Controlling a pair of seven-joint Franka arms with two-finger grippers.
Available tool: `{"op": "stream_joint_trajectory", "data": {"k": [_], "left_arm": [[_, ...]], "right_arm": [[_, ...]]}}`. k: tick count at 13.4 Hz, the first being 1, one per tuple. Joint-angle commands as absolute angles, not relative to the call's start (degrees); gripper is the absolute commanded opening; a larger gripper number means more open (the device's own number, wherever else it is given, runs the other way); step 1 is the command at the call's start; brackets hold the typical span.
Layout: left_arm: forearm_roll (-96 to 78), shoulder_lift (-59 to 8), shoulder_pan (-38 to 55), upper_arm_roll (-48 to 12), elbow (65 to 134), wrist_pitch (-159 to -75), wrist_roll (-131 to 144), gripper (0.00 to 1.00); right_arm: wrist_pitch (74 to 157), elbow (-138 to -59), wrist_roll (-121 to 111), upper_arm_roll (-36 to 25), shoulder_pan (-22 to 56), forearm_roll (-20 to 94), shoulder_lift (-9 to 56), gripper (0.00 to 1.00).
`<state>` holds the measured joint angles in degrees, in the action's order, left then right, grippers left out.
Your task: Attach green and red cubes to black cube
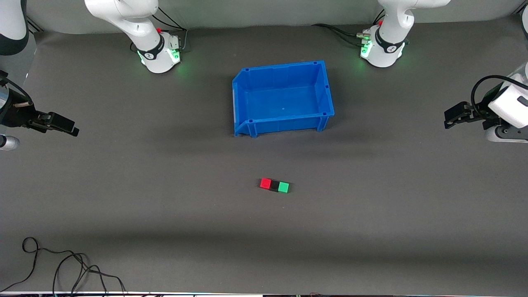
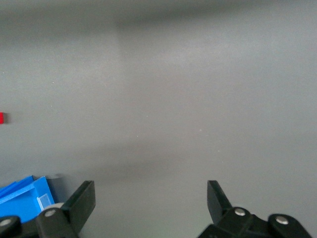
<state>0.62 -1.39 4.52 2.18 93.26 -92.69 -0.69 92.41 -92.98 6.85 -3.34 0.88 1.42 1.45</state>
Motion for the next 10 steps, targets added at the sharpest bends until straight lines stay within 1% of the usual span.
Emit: {"op": "stream_joint_trajectory", "data": {"k": [1, 10], "left_arm": [[0.17, -0.44, 5.54, 3.16, 93.43, -92.11, -1.06, 1.0], [0.18, -0.7, 5.63, 3.16, 93.43, -91.05, -0.88, 1.0]], "right_arm": [[92.9, -93.25, 6.42, -2.72, 0.44, 0.44, 0.53, 1.0], [92.99, -93.08, 6.42, -2.72, 0.53, 0.53, 0.88, 1.0]]}}
